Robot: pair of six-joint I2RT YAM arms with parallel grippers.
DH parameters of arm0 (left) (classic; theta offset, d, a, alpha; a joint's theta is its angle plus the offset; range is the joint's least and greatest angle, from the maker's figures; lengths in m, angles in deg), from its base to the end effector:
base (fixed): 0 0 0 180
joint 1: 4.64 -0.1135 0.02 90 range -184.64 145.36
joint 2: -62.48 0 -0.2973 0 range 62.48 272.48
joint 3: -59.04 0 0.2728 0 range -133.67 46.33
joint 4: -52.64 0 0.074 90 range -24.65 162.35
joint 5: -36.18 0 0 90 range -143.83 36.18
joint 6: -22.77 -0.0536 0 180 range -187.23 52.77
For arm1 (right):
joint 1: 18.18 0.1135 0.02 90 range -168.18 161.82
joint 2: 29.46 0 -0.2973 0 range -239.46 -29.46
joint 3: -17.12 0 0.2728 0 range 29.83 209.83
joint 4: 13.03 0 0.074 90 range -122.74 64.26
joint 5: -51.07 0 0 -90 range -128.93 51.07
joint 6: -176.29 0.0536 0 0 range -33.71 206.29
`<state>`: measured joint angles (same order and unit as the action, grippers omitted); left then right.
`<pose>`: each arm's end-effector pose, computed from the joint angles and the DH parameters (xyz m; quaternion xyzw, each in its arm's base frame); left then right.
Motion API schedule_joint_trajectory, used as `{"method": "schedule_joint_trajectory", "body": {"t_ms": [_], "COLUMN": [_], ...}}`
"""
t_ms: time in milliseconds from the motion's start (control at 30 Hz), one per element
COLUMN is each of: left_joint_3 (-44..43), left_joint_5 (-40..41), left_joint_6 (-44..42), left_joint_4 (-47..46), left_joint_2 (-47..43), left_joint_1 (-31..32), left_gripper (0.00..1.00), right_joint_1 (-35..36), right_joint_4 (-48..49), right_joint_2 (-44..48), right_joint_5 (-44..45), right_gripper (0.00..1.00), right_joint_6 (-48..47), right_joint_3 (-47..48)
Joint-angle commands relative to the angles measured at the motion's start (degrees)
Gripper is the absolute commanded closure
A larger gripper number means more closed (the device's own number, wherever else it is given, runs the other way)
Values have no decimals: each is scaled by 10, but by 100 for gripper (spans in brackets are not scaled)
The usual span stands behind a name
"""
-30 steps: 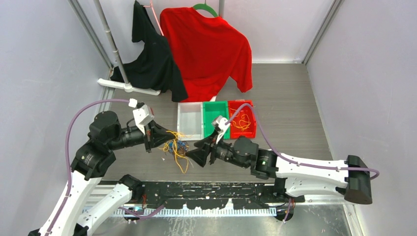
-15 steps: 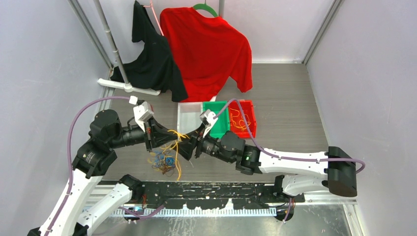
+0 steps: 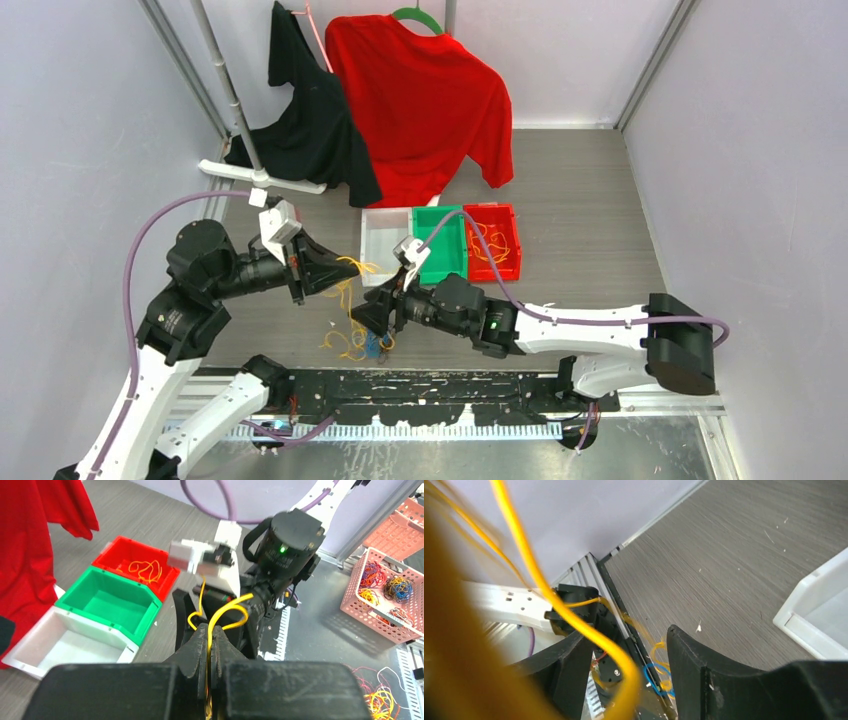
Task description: Untangle the cables
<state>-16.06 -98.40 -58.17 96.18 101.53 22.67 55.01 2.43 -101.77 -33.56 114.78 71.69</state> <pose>0.0902 -0.0889 0.4467 0.3573 0.6471 -0.4613 0.4907 0.0964 0.3018 0.3086 -0.2439 0.6785 0.5153 0.4633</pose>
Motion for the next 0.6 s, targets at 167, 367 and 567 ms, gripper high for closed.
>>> {"method": "schedule_joint_trajectory", "body": {"t_ms": [167,367,567], "left_joint_3": [-69,-116,-164], "left_joint_5": [-21,-24,-32], "left_joint_6": [13,11,15], "left_joint_4": [-41,-42,-43], "left_joint_2": [18,40,64], "left_joint_1": [1,2,2], "left_gripper": [100,100,100], "right_joint_1": [6,5,6], "right_joint_4": [-12,3,-13], "right_joint_2": [-26,-77,-115], "right_joint_5": [27,9,45], "right_gripper": [38,36,38], "right_joint_6": [-20,-20,-49], "right_joint_3": [-2,25,82]}}
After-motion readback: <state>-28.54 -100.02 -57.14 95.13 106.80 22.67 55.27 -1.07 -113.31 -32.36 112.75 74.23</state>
